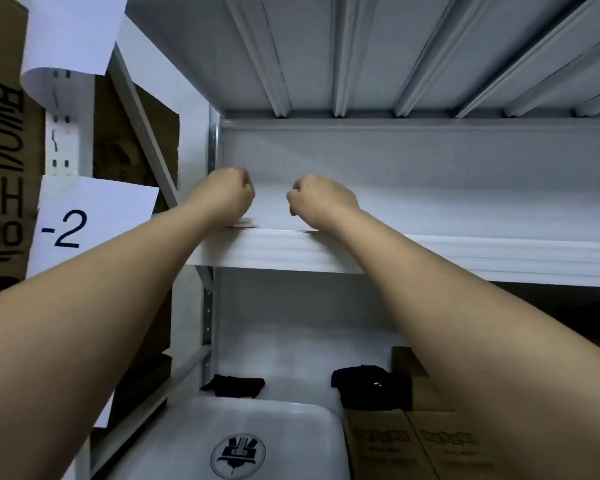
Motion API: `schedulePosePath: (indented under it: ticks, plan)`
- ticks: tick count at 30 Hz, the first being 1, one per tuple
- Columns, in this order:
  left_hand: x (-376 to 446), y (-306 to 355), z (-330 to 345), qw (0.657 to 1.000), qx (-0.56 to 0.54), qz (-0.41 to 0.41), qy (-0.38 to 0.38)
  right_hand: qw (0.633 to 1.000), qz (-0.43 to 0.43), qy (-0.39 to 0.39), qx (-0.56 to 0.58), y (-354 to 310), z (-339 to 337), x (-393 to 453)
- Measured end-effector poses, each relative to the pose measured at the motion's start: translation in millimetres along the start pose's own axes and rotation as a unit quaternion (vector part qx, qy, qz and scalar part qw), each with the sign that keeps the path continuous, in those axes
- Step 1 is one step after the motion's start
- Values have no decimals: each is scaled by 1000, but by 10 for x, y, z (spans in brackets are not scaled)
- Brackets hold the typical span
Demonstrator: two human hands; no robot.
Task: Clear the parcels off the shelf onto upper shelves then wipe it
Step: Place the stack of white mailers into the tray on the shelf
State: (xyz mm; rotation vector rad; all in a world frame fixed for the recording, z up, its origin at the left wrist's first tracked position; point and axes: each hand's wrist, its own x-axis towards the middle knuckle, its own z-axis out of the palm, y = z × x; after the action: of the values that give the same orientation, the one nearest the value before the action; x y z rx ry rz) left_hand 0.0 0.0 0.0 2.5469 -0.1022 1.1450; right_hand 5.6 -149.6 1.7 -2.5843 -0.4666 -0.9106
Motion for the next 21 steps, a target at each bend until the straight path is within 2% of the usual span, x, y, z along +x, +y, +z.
schedulePosePath:
  ticks: [11, 17, 21]
  plan:
    - [296, -797, -74, 983, 99, -70, -137, 998, 3, -66, -9, -679, 419, 259]
    - [297, -854, -124, 965, 126, -119, -195, 995, 17, -100, -13, -738, 508, 347]
    - [275, -849, -195, 949, 138, -115, -259, 991, 30, -132, -10, -726, 534, 352]
